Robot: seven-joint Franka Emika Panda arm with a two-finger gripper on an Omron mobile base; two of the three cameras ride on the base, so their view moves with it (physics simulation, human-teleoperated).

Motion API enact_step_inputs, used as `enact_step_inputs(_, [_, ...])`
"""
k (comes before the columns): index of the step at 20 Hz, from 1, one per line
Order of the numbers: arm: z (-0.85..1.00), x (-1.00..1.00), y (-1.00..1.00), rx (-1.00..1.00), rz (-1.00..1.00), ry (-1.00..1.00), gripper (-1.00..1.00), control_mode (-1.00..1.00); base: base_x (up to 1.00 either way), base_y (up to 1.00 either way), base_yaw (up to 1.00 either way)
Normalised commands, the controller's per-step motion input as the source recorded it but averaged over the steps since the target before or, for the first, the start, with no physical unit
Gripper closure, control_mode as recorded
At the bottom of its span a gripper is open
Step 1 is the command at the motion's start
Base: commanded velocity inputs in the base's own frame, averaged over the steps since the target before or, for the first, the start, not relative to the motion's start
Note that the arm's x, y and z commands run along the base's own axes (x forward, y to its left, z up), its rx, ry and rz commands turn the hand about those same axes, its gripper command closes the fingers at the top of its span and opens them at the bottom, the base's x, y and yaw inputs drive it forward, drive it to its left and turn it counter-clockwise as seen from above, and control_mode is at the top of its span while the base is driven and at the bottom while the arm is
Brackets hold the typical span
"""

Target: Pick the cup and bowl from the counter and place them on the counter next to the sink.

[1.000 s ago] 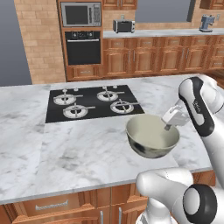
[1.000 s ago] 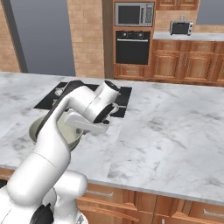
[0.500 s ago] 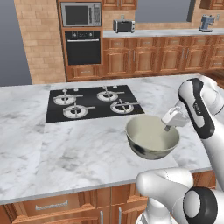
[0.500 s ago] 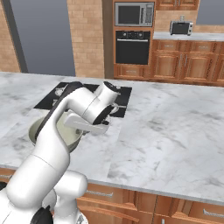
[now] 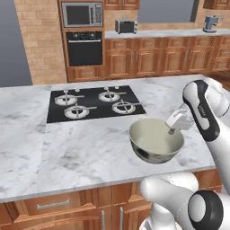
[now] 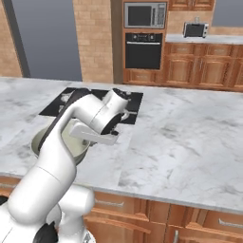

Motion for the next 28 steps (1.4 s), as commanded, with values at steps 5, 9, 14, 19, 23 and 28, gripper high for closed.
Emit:
enact_step_inputs(5, [0.0,0.0,0.0,0.0,0.0,0.0,1.0,1.0,-0.81,-0.33,-0.1])
enact_step_inputs(9, [0.0,0.0,0.0,0.0,0.0,0.0,1.0,1.0,-0.22,-0.43,-0.28])
enact_step_inputs(14, [0.0,0.0,0.0,0.0,0.0,0.0,1.0,1.0,0.16,-0.71,-0.58])
enact_step_inputs(19, [0.0,0.0,0.0,0.0,0.0,0.0,1.0,1.0,0.16,-0.94,-0.72])
enact_step_inputs(23, [0.0,0.0,0.0,0.0,0.0,0.0,1.0,1.0,0.13,-0.95,-0.72])
enact_step_inputs(28, [0.0,0.0,0.0,0.0,0.0,0.0,1.0,1.0,0.07,-0.91,-0.71])
